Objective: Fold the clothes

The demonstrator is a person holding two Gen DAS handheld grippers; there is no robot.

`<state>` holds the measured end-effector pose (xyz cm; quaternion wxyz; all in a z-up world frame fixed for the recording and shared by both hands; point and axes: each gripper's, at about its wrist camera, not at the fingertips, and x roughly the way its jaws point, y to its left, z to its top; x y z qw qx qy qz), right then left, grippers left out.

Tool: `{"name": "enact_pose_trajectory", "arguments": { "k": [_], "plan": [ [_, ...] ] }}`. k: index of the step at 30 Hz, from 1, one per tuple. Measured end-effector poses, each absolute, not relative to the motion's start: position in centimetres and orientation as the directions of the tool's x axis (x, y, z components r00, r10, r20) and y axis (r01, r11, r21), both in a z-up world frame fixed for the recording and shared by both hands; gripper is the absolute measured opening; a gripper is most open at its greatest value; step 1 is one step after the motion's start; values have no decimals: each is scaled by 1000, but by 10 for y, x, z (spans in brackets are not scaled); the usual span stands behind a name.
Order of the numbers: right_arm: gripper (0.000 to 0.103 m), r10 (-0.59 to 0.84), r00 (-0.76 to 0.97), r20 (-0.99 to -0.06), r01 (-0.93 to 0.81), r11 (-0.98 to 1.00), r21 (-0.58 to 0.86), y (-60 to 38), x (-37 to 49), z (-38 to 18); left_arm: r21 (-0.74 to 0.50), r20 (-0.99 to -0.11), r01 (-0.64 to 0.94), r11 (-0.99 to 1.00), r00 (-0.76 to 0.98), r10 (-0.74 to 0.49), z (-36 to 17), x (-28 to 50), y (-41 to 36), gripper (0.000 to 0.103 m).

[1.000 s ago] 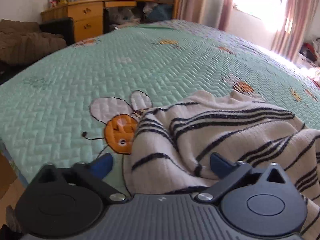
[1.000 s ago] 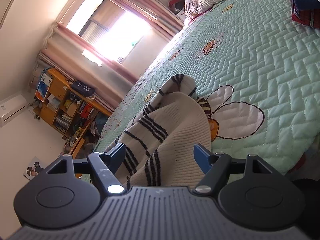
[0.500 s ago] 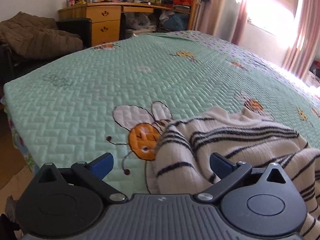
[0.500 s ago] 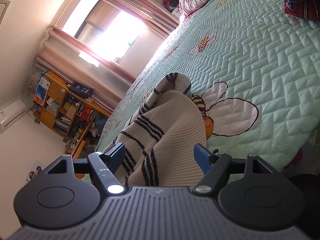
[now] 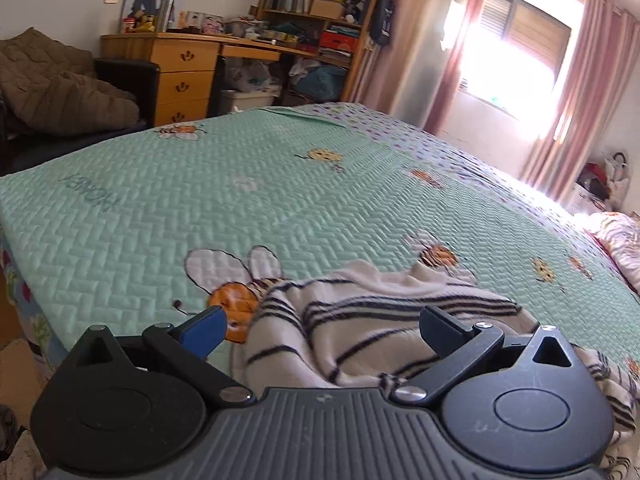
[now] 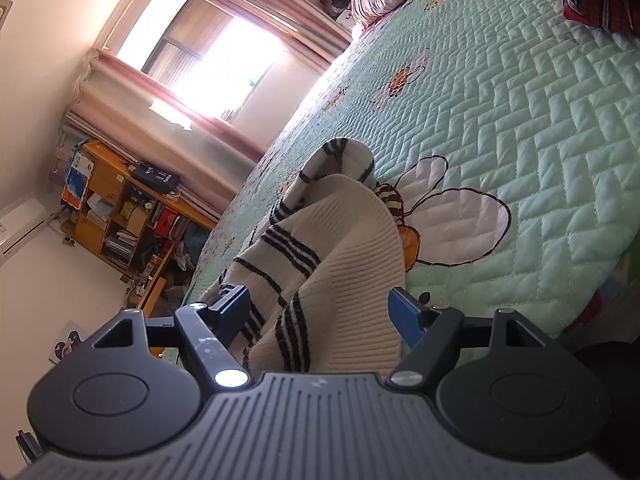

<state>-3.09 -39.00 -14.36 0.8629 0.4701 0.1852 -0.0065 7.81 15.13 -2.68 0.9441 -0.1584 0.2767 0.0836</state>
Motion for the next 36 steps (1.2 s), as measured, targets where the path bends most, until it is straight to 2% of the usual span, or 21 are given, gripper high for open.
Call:
{"name": "enact_pose_trajectory", "arguments": {
  "k": [7, 36],
  "plan": [
    [77, 170, 930, -327, 192, 536, 822, -393, -32, -147, -256, -564, -218, 942, 825, 37, -36, 75, 138, 102],
    [80, 183, 930, -319, 195, 490, 850, -400, -35, -151, -245, -607, -251, 936, 793, 53, -55, 75, 134, 102]
  ]
}}
